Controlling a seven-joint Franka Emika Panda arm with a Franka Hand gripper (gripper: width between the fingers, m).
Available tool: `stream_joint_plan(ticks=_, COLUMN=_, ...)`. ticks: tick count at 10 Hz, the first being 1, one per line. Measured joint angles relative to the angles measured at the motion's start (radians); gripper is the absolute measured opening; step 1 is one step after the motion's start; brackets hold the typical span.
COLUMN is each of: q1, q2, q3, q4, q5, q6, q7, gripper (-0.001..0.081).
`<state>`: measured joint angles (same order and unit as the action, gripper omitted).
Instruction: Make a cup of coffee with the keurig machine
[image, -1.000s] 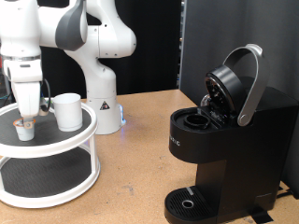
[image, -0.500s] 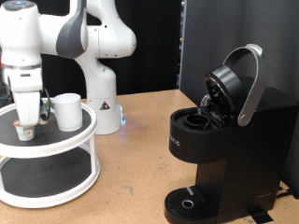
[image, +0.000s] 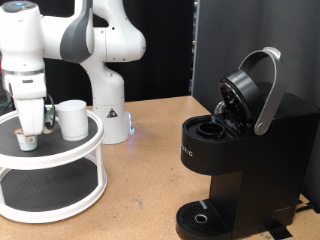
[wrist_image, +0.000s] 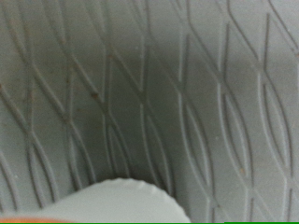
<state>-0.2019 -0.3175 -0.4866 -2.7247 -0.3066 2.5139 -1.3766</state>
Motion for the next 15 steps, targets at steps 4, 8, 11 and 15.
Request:
stream_joint_plan(ticks=4, q1=0.003, q2=-0.007, q3=0.001, q4=0.016, q5=0.031, q6=-0.042, q7=-0.024, gripper=0.0442)
stream_joint_plan(ticks=8, q1=0.015, q2=-0.085, q3=0.004, q4=0.099, q5=0.095, q6=-0.255, q7=-0.09, gripper=0.0437)
stream_joint_plan(ticks=11, q1=0.022, q2=-0.134, q3=0.007, q4=0.165, q5=0.098, q6=-0.395, q7=-0.124, gripper=0.0437)
stream_joint_plan(ticks=15, q1=0.027, q2=-0.138, q3=0.001, q4=0.162, q5=0.166, q6=-0.402, q7=-0.133, gripper=0.0437)
